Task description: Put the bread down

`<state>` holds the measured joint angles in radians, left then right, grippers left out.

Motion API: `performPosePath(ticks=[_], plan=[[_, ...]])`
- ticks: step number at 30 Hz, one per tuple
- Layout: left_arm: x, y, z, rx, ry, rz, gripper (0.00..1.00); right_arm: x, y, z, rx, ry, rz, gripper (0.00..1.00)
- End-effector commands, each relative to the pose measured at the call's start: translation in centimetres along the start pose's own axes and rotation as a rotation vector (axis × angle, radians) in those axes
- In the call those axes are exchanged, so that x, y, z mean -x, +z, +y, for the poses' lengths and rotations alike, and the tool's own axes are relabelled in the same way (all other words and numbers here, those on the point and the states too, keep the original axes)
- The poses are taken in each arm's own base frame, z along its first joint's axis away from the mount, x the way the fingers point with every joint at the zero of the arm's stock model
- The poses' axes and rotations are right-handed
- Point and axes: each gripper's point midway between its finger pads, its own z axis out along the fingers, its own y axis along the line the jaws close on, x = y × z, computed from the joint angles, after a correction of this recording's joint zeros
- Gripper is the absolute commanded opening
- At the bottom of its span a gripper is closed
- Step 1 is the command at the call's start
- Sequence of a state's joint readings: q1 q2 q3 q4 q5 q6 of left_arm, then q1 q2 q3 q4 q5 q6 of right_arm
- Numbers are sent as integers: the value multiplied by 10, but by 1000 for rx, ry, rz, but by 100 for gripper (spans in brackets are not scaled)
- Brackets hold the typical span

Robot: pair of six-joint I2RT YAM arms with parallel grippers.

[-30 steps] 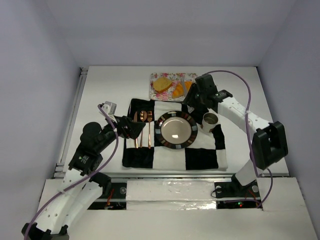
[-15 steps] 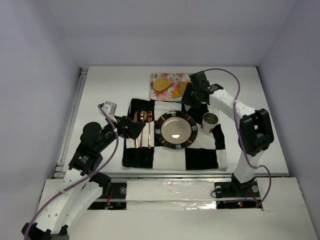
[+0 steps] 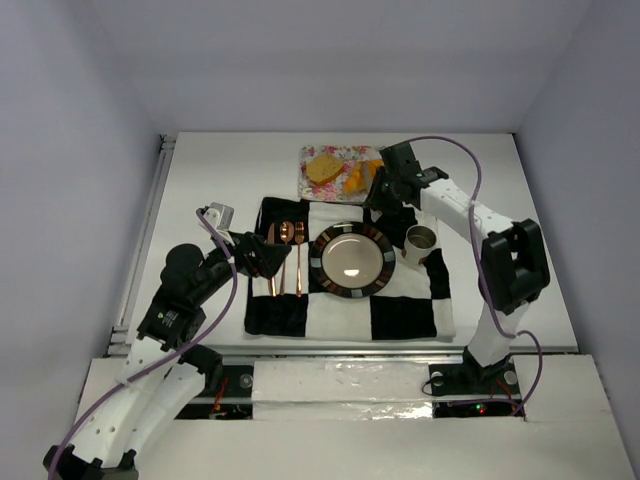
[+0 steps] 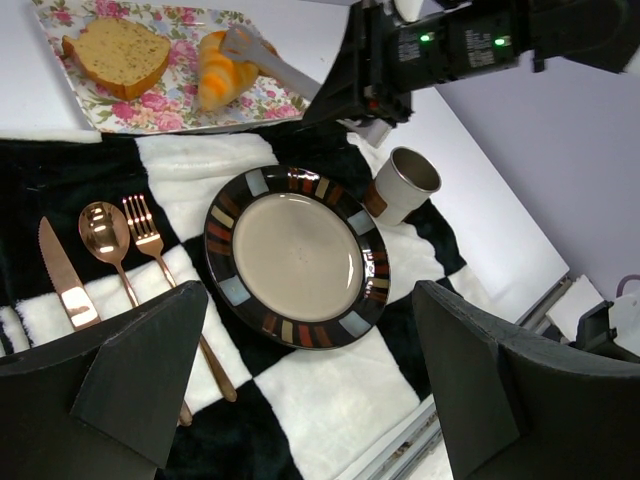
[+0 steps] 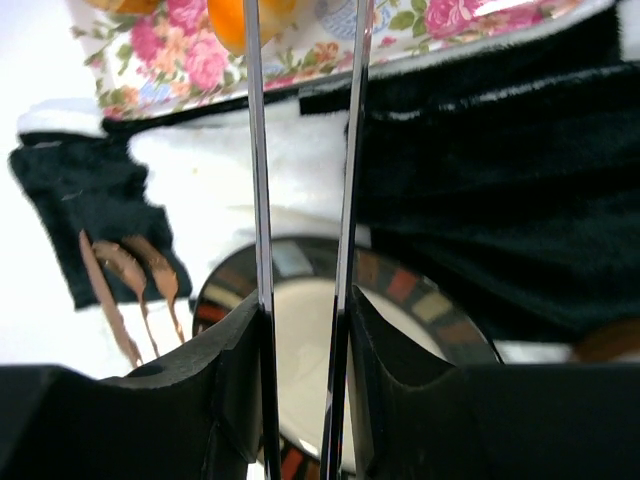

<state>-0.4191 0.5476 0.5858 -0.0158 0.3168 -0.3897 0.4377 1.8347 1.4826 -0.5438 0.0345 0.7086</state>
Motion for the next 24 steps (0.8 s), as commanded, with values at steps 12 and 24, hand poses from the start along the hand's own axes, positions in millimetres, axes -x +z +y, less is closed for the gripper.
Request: performPosePath(ticks=[12, 24], plan=[[11, 3, -2, -9, 30, -39, 82, -68, -147, 28, 371, -148, 40, 21], [9, 6, 7, 37, 27, -35, 81, -186, -161, -20, 351, -176, 215, 23]])
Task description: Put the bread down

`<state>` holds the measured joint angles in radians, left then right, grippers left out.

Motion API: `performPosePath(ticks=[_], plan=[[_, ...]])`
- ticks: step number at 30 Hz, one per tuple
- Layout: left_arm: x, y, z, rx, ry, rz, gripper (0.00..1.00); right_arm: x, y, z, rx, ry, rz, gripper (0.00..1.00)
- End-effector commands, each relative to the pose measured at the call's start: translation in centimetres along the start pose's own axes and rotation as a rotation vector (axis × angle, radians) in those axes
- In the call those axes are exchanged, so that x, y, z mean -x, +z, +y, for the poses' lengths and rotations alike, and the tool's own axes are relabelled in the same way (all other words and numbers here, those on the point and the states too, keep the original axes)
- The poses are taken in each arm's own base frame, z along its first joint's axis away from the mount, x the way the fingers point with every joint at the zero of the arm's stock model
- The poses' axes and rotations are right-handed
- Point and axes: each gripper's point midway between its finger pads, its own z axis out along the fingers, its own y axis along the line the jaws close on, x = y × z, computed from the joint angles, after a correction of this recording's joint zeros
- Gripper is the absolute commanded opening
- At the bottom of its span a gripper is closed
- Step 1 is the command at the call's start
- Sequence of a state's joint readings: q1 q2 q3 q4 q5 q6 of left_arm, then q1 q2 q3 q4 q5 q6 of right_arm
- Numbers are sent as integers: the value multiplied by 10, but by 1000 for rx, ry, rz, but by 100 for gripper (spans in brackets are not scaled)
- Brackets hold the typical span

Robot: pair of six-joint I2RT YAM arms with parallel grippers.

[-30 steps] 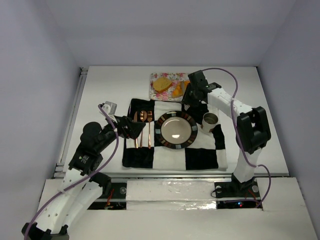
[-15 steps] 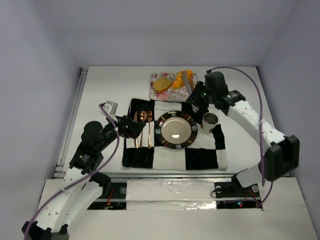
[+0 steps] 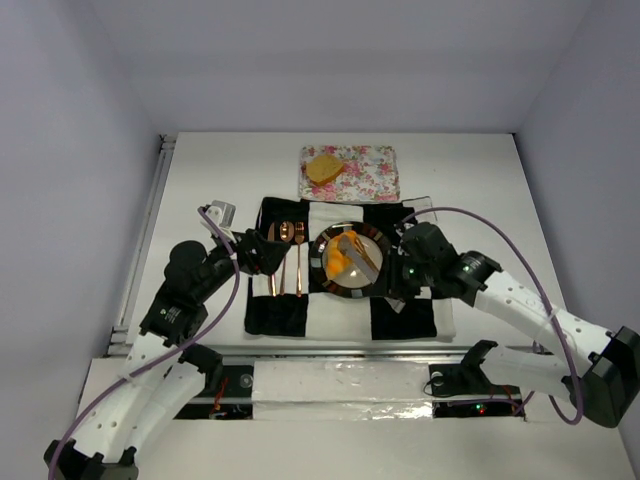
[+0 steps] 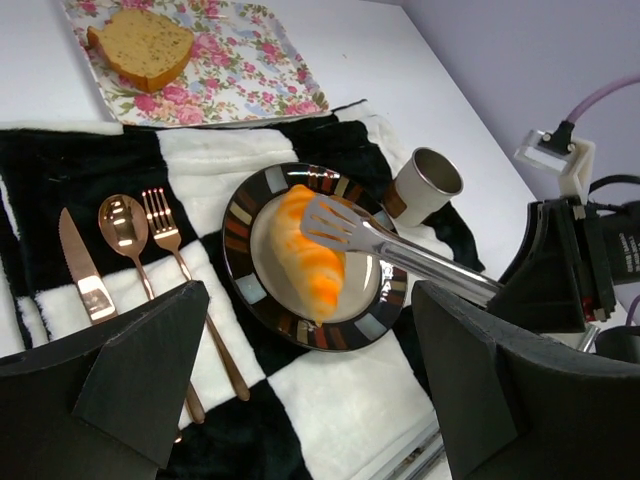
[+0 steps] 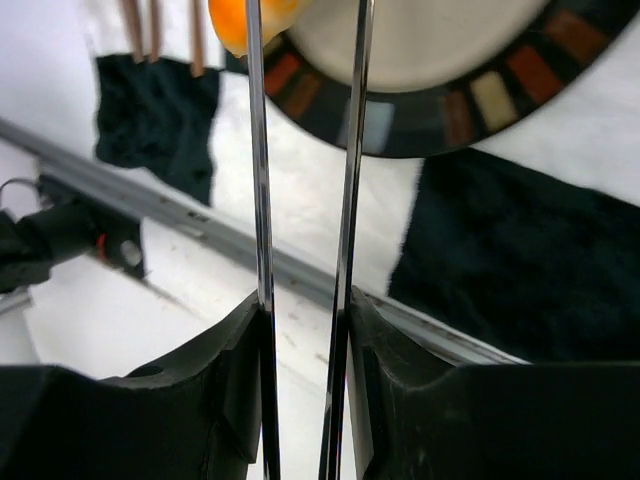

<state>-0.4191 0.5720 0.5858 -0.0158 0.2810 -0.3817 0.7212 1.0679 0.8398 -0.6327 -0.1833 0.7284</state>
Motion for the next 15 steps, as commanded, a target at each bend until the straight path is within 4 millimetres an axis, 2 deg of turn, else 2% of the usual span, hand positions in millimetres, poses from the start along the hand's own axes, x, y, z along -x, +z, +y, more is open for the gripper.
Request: performPosePath(ticks=[1, 5, 9, 12, 15], plan=[[11, 2, -2, -3, 23, -40, 81, -3, 2, 4, 51, 12, -25, 24], [10, 3, 0, 4, 21, -37, 81, -7, 9, 0, 48, 17, -19, 31], [9, 4, 0, 6, 22, -33, 81, 2, 3, 6, 60, 15, -56, 52], [9, 3, -1, 0, 21, -34, 81, 15, -9, 13, 63, 20, -106, 57], [10, 2, -1, -1, 22, -36, 81, 31, -26, 24, 78, 20, -176, 56]])
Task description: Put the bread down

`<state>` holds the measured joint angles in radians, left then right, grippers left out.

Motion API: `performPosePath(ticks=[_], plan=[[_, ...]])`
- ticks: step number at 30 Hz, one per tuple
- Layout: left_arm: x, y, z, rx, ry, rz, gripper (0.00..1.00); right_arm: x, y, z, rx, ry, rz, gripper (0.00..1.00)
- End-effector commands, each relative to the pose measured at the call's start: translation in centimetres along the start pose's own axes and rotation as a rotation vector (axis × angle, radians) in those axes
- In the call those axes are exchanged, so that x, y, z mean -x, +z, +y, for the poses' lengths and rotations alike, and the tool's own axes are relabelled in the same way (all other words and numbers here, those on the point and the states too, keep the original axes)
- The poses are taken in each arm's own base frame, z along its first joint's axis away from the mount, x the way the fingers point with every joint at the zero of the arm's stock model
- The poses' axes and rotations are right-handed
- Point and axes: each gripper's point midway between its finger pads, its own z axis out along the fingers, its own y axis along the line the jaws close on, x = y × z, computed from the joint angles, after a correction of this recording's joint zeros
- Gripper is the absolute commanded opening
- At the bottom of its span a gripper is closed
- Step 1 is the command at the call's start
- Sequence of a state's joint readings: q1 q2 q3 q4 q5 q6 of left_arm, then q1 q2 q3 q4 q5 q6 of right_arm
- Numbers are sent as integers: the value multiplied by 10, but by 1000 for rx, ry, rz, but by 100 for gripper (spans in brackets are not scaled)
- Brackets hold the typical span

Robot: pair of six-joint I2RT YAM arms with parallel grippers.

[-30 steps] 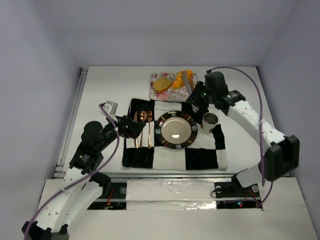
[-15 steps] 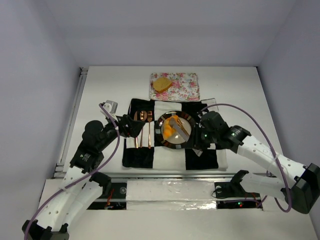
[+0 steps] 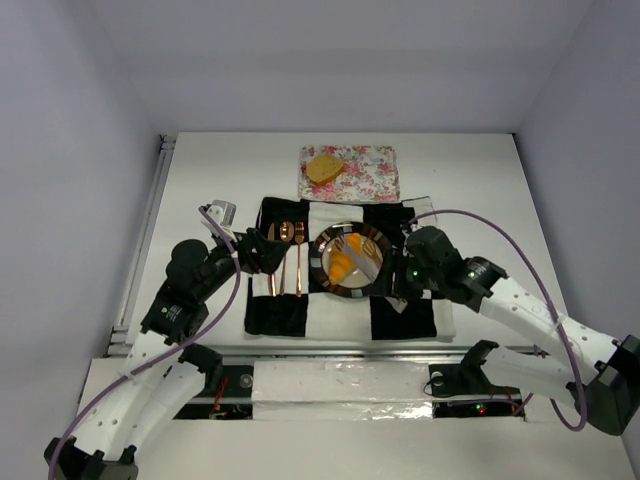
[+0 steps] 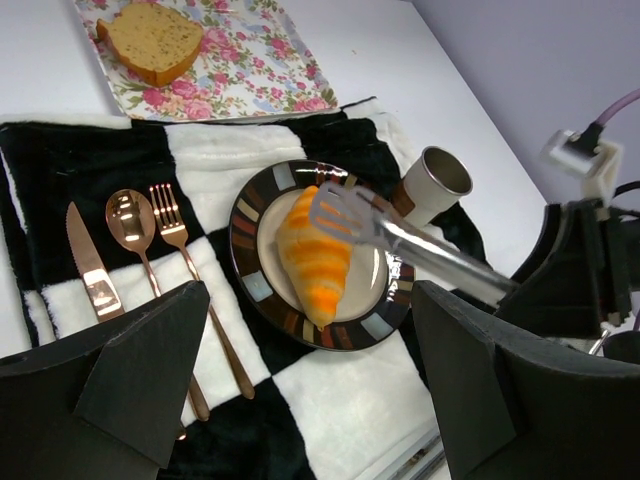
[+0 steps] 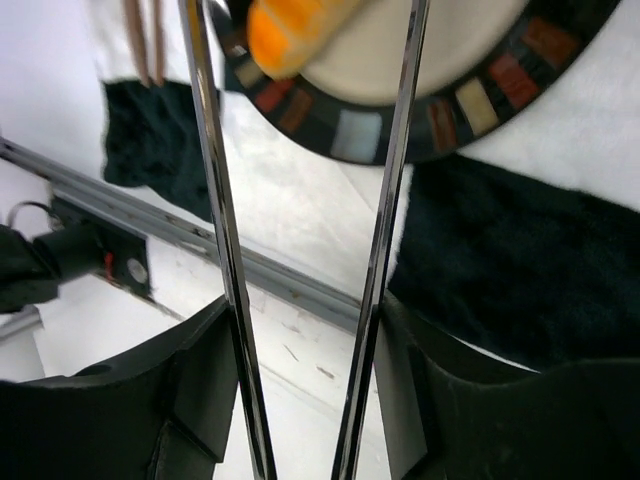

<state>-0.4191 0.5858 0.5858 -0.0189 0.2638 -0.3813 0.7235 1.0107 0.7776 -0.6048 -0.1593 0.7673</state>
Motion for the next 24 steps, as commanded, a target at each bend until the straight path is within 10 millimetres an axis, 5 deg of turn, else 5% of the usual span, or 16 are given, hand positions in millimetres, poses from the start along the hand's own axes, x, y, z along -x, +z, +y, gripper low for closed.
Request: performPosePath(ticks=[1, 8, 15, 17, 18, 19, 24], plan=[[12, -1, -7, -28, 27, -45, 81, 42, -28, 34, 77, -5, -172, 56], [12, -1, -10, -41, 28, -44, 81, 89, -25, 63, 114, 1, -311, 49], [13, -2, -10, -41, 29, -49, 81, 181, 28, 66, 136, 53, -371, 46], [14, -2, -10, -42, 30, -50, 81, 204, 63, 53, 102, 88, -340, 46], [13, -2, -10, -43, 29, -48, 81, 216, 55, 60, 121, 84, -368, 46], [14, -2, -11, -47, 30, -49, 81, 220, 75, 50, 96, 101, -340, 46], [13, -2, -13, -57, 32, -46, 81, 256, 103, 50, 100, 135, -324, 46]])
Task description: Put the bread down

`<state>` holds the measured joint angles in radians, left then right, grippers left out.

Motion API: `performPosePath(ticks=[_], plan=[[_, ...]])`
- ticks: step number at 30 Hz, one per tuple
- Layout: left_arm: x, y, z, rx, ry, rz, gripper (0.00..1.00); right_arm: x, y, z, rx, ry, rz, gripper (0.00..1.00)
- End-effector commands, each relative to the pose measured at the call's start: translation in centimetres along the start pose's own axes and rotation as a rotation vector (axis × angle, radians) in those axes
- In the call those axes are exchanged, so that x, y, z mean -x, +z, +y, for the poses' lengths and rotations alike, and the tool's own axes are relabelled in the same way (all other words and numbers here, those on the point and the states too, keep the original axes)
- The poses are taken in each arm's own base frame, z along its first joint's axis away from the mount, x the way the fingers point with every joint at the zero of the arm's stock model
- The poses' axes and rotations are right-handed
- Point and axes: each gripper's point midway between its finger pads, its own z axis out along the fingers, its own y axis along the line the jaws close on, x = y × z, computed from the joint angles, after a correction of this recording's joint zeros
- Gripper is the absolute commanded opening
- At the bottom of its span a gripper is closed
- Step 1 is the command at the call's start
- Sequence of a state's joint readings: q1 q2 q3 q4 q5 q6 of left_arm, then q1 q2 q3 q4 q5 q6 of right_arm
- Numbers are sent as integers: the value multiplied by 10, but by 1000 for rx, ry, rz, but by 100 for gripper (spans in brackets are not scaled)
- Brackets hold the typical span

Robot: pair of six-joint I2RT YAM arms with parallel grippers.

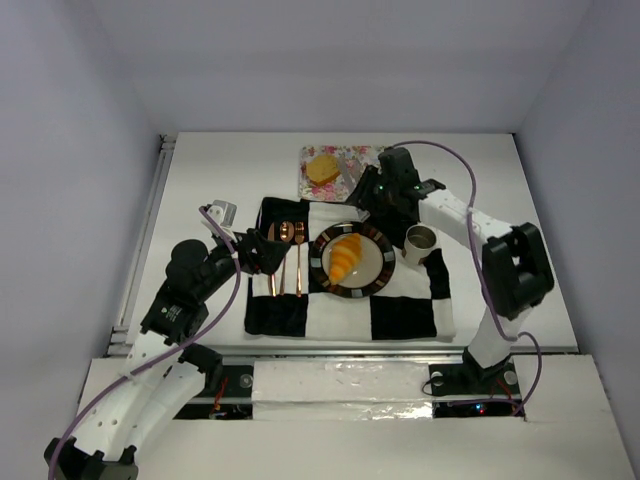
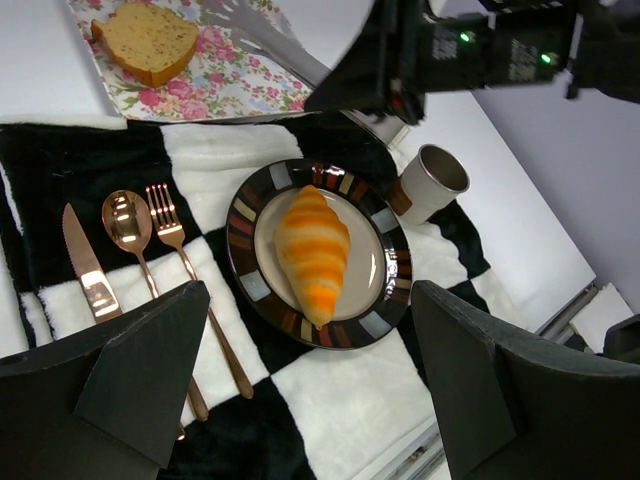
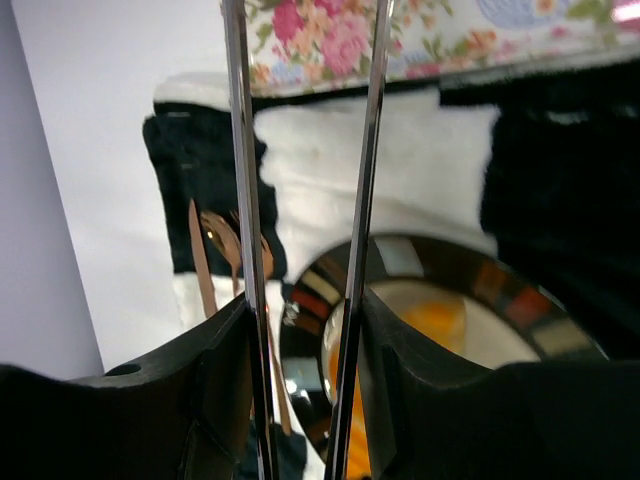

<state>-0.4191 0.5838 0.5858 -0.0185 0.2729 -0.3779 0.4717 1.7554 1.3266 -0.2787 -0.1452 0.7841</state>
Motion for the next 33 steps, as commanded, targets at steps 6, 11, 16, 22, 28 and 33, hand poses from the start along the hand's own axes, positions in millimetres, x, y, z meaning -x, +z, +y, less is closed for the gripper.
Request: performPosePath(ticks=[6, 11, 16, 22, 28, 33], plan=[[15, -3, -13, -54, 31, -53, 81, 41, 36, 26, 71, 23, -52, 46], [15, -2, -14, -59, 32, -54, 81, 34, 50, 26, 84, 48, -15, 46], [15, -2, -14, -59, 32, -54, 81, 23, 59, 23, 105, 67, 25, 43], [16, -2, -13, -55, 33, -56, 81, 20, 59, 22, 115, 96, 21, 26], [16, -3, -12, -47, 32, -58, 80, 39, 15, 51, 214, 85, -68, 19], [18, -3, -8, -31, 31, -68, 80, 36, -41, 64, 265, 34, -96, 18]])
